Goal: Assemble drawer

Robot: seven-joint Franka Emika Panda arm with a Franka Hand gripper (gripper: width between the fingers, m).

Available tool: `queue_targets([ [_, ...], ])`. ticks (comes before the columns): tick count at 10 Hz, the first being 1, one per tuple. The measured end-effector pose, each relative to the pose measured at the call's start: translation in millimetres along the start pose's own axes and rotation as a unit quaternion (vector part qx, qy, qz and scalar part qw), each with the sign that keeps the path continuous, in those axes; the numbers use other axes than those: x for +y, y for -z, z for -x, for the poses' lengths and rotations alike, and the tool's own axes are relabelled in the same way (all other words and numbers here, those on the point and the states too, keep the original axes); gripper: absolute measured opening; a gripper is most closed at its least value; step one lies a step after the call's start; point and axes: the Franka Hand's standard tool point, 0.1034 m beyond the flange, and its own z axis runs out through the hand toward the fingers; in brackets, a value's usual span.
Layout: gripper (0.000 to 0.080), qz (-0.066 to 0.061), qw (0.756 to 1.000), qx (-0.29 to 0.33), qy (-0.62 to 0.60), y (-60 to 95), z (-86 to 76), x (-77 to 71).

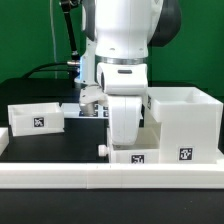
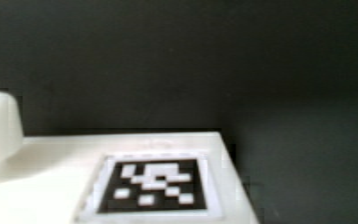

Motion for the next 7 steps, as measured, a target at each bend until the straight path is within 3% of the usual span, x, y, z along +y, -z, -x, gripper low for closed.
queue_targets([
  [3,0.0042,0.000,1.000,0.000,0.000,0.0,0.1,0.0],
  [4,0.0139,0.000,1.000,0.000,0.000,-0.1,0.1,-0.1],
  [5,0.0139,-0.001,1.000,-0.001,-0.005,3.4,-0.3,0.2],
  [6,0.0333,-0.002,1.000,-0.003,-0.007,9.4,-0.6,1.3],
  [7,0.0333,0.002,1.000,-0.004,-0.010,14.9,-1.5,3.4],
])
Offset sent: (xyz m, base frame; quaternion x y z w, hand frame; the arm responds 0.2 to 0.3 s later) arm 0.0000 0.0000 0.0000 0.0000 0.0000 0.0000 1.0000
